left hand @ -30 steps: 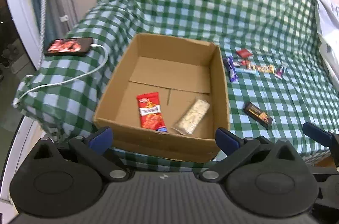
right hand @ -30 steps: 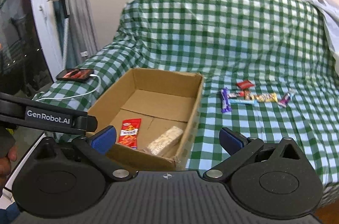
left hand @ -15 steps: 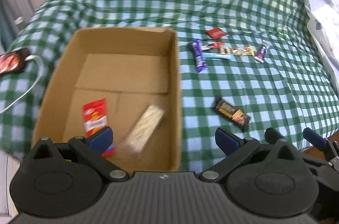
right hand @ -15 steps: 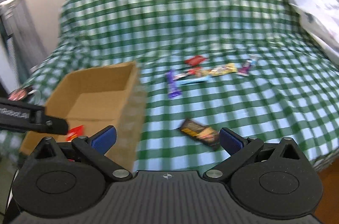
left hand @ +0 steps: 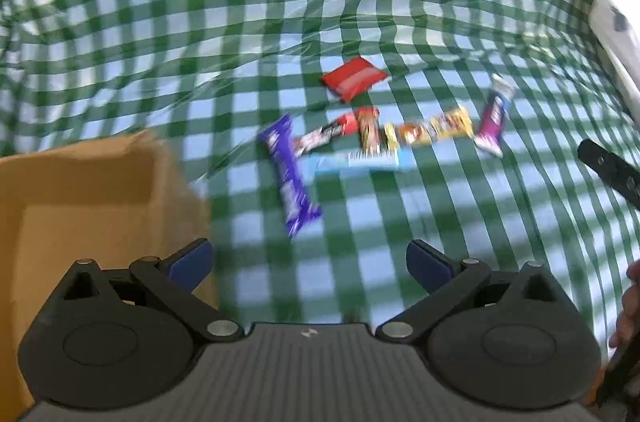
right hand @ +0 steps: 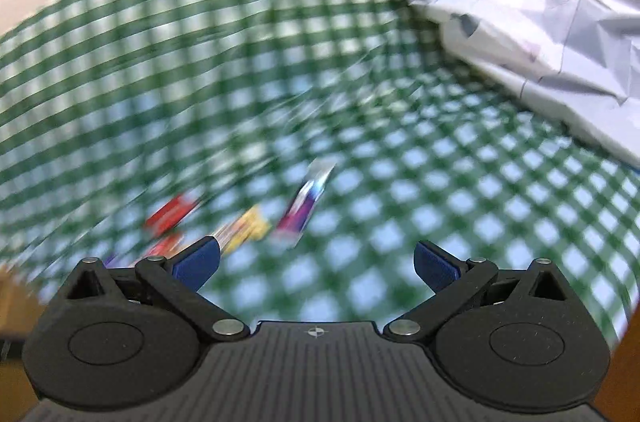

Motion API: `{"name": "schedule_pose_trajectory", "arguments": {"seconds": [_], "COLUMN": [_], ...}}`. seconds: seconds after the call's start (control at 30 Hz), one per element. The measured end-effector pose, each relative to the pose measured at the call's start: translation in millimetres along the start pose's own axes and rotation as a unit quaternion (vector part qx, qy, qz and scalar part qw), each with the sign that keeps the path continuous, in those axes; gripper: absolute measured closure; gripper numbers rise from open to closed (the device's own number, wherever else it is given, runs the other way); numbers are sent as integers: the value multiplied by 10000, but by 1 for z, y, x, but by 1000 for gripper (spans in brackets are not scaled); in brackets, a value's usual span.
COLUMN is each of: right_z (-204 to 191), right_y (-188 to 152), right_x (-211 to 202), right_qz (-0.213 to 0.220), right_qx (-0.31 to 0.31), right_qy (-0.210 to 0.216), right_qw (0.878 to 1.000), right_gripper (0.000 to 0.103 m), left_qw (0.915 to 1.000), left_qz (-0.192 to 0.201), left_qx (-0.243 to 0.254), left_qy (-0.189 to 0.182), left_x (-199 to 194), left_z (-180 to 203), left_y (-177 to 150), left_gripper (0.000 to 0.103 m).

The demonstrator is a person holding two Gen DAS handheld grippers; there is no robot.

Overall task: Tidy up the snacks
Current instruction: 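Grasp the purple candy bar with the left tool while the right tool grasps the purple-and-white tube, then carry the purple candy bar with the left tool while the right tool carries the tube into the box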

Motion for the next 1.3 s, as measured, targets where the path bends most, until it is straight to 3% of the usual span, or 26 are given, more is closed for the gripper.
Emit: {"name": "schedule_pose_trajectory", "arguments": {"seconds": [0.17,0.4,0.5,0.57,0.63,0.67,0.7,0.73,0.83,0.93,1.07,1.3], "right_z": [-20,-52,-64,-61,-60,-59,-59,-59,-59,-54,-47,-34], "right_y": [12,1,-9,-10,-11,-11,-10,-8,-5,3,21,40], "right_x": [118,219,221,222,220,216,210,205,198,184,146,3], "right_qz": [-387,-959,-269,-241,-238,-221,-175,-206,-402,-473,-212,372], "right_qx": [-322,-632,-1076,-988,-1101,-1103,-1139,-1216,-1296,-1218,-1096,-625], "right_qy": [68,182,24,63,92,151,191,232,262,206,259,969], "right_qw": [9987,9932,9938,9948,9936,9935,9932,9921,9904,9912,9934,9926], "right_gripper": [1,0,1,0,5,13,45,65,81,85,85,85], "left_qw": [9998,9971,9960,9957,9958,9961,9959,9952,9958,9974,9975,9975], "left_qz": [-27,-572,-639,-705,-603,-508,-501,-566,-465,-327,-77,143], "left_qx": [66,-354,-608,-578,-638,-699,-731,-801,-791,-625,-481,-320], "left_qy": [179,356,147,175,250,202,152,42,-56,-173,-512,-618], "left_x": [81,156,163,163,161,154,147,143,126,101,50,-59], "left_z": [-3,-38,-49,-50,-49,-50,-53,-54,-56,-50,-29,-21], "left_y": [36,49,48,47,51,52,50,50,49,46,37,-8], "left_gripper": [0,0,0,0,20,52,91,89,90,90,90,90]}}
Point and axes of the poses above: each gripper's, at about its wrist camera, not at the fingertips, and x roughly the way its jaws point, z to its right, y to its top, the point moved 3 cm from there along x, roughly the way its jaws point, and after that the axes turned 8 degrees about -y, right-handed, at the moved point
